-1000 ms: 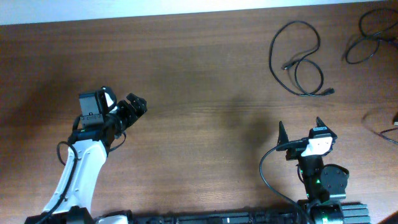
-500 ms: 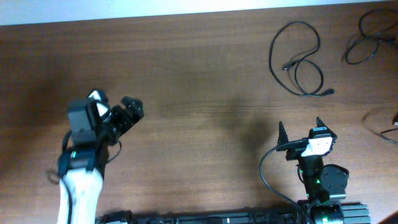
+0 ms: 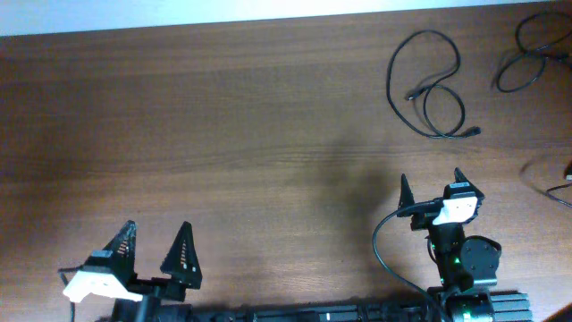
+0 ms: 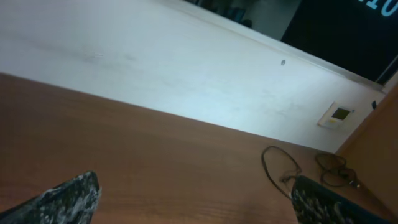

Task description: Untangle cables

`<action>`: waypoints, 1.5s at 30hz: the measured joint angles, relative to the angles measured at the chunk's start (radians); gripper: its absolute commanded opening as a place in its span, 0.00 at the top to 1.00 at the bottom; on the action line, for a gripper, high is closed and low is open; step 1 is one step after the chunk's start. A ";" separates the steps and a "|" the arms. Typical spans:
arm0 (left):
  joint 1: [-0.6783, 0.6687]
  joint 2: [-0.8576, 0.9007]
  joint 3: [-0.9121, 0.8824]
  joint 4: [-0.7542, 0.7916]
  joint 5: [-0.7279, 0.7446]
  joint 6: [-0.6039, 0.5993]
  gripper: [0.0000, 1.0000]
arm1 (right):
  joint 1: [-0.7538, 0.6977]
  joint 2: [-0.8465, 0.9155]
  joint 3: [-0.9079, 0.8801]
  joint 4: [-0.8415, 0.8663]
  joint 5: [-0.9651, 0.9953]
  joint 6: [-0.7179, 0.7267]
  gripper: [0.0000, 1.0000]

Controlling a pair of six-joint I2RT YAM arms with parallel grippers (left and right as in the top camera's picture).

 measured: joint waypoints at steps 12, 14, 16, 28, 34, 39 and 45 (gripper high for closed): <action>0.000 -0.048 -0.593 0.598 -0.048 0.098 0.01 | 0.000 0.000 0.000 0.000 0.000 0.000 0.01; 0.000 -0.048 -0.685 0.673 -0.056 0.142 0.01 | 0.000 0.000 0.000 0.000 0.000 0.000 0.01; 0.000 -0.048 -0.713 0.688 -0.063 0.257 0.01 | 0.000 0.000 0.000 0.000 0.000 0.000 0.01; 0.000 -0.049 -0.740 0.668 -0.093 0.551 0.01 | 0.000 0.000 0.000 0.000 0.000 0.000 0.01; 0.000 -0.049 -0.740 0.668 -0.097 0.551 0.01 | 0.000 0.000 0.000 0.000 0.000 -0.001 0.01; 0.000 -0.049 -0.740 0.668 -0.097 0.551 0.01 | 0.000 0.000 0.000 0.000 0.000 0.000 0.01; 0.000 -0.049 -0.740 0.668 -0.102 0.440 0.01 | 0.000 0.000 0.000 0.000 0.000 0.000 0.01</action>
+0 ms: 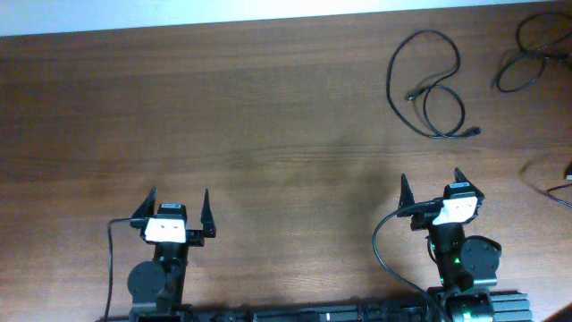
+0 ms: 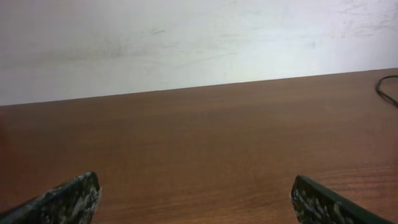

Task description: Untangle cables

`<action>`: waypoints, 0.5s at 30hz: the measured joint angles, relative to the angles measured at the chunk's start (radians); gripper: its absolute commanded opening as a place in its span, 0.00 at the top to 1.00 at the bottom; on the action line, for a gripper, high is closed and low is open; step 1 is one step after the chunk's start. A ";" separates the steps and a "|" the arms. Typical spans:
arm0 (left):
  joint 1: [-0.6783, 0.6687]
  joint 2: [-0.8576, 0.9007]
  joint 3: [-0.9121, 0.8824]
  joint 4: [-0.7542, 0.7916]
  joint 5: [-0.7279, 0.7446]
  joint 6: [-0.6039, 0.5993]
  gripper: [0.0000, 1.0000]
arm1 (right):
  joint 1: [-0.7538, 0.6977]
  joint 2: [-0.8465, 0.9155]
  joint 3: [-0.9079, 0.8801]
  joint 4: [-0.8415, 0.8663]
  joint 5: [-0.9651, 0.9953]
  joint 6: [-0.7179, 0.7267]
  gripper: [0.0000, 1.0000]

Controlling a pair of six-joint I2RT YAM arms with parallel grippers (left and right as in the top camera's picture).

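A black cable [image 1: 429,85] lies in loose loops on the wooden table [image 1: 268,116] at the far right. A second black cable [image 1: 527,54] is coiled at the top right corner, and a piece of a third [image 1: 556,186] shows at the right edge. My left gripper [image 1: 177,199] stands open at the near edge, left of centre, pointing straight ahead with nothing between its fingers. My right gripper [image 1: 430,179] is open near the front right, well short of the looped cable. In the left wrist view my left gripper [image 2: 196,202] frames bare wood; a bit of cable [image 2: 385,87] shows at the right edge.
A white wall [image 2: 186,37] rises behind the table's far edge. The arm bases and a black rail [image 1: 313,313] sit along the near edge. Bare wood spans the table's left and middle.
My left arm has moved from the front left corner, where it stood angled, to a spot further right and now faces straight ahead. It remains open. The right arm and cables are unchanged.
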 measured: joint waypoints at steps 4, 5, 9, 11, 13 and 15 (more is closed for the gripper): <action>0.000 0.000 0.000 -0.001 -0.016 -0.061 0.01 | 0.000 0.000 0.000 0.000 0.000 0.000 0.01; 0.000 0.000 0.000 -0.001 -0.020 -0.074 0.01 | 0.000 0.000 0.000 0.000 0.000 0.000 0.01; 0.000 0.000 0.000 -0.001 -0.021 -0.093 0.01 | 0.000 0.000 0.000 0.000 0.000 0.001 0.01; 0.000 0.000 0.000 -0.001 -0.021 -0.093 0.01 | 0.000 0.000 0.000 0.000 0.000 0.001 0.01; 0.000 0.000 0.000 -0.001 -0.021 -0.093 0.01 | 0.000 0.000 0.000 0.000 0.000 -0.001 0.01; 0.000 0.000 0.000 -0.001 -0.021 -0.093 0.02 | 0.000 0.000 0.000 0.000 0.000 0.001 0.01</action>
